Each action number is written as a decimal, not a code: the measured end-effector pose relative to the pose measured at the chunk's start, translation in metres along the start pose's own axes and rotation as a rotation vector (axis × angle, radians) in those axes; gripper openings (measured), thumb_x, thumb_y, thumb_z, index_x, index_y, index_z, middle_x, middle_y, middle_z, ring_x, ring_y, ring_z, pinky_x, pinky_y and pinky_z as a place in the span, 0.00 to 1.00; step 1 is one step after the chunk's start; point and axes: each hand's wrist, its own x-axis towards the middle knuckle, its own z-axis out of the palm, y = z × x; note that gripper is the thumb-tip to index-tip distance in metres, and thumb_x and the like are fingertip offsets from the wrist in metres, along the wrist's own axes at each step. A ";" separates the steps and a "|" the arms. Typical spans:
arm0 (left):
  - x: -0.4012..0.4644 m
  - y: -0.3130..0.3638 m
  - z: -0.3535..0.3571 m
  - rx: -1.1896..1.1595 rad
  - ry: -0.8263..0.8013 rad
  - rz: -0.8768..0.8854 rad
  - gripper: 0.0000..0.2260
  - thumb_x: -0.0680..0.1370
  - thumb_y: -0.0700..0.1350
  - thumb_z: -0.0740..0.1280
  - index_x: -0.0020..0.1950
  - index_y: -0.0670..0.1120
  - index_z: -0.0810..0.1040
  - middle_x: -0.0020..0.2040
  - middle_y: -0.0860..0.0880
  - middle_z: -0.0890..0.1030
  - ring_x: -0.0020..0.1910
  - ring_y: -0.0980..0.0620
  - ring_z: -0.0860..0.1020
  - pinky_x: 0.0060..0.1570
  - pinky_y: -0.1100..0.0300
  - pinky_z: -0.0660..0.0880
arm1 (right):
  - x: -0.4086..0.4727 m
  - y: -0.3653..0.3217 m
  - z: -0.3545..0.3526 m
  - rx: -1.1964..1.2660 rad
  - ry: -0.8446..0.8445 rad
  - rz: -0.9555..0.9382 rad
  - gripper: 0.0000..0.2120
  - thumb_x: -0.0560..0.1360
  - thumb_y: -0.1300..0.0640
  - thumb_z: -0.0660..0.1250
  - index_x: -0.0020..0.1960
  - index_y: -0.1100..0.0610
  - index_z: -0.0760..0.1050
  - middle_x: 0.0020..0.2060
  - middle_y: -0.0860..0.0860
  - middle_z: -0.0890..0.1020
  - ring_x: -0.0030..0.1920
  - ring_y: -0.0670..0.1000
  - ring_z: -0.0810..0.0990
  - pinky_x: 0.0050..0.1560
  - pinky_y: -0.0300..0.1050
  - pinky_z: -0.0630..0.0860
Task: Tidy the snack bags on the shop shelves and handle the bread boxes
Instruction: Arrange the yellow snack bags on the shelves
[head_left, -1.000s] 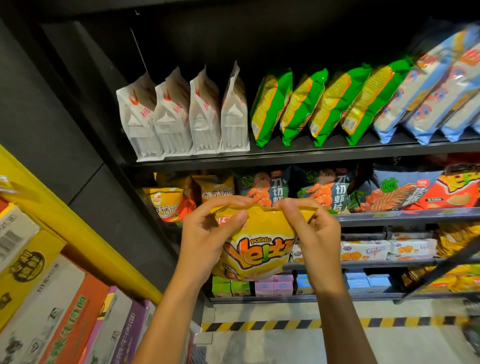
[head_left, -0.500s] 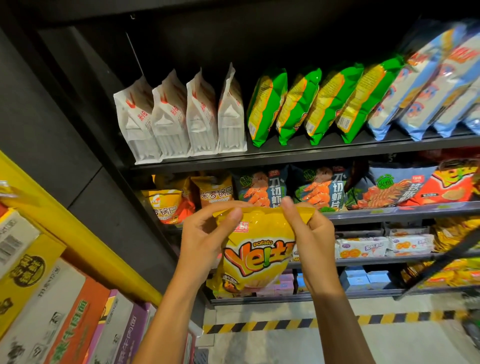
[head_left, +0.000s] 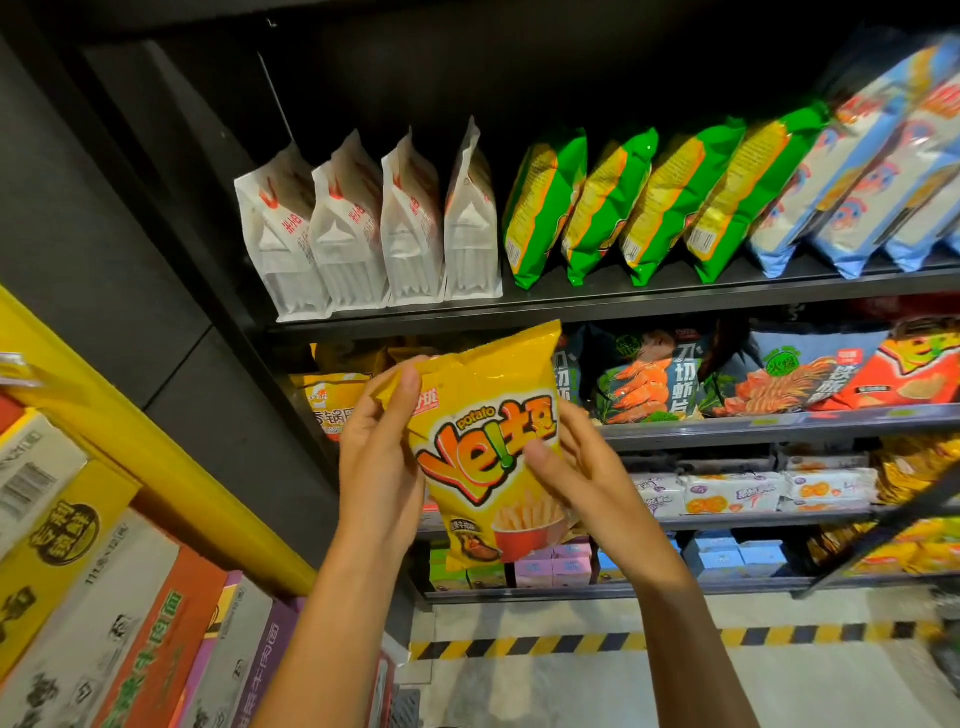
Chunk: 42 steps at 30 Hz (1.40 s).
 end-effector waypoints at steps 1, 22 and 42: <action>0.002 0.000 -0.002 0.019 -0.001 0.007 0.09 0.79 0.46 0.68 0.58 0.47 0.82 0.56 0.44 0.85 0.54 0.46 0.85 0.48 0.55 0.84 | 0.002 0.003 0.003 -0.040 0.010 0.000 0.36 0.71 0.31 0.73 0.74 0.41 0.70 0.68 0.37 0.79 0.70 0.40 0.76 0.72 0.50 0.74; 0.000 -0.025 -0.021 0.475 -0.540 -0.183 0.40 0.74 0.78 0.55 0.81 0.58 0.62 0.79 0.60 0.67 0.79 0.57 0.63 0.78 0.52 0.59 | 0.019 0.014 0.006 0.230 0.306 0.197 0.25 0.74 0.31 0.57 0.61 0.43 0.80 0.53 0.47 0.88 0.57 0.51 0.86 0.65 0.59 0.80; 0.016 -0.043 -0.030 0.181 0.075 -0.219 0.28 0.78 0.64 0.64 0.75 0.54 0.73 0.67 0.50 0.82 0.65 0.50 0.81 0.65 0.48 0.77 | 0.013 -0.010 0.012 0.028 0.061 -0.092 0.20 0.83 0.46 0.55 0.64 0.48 0.82 0.66 0.45 0.82 0.69 0.47 0.78 0.67 0.45 0.77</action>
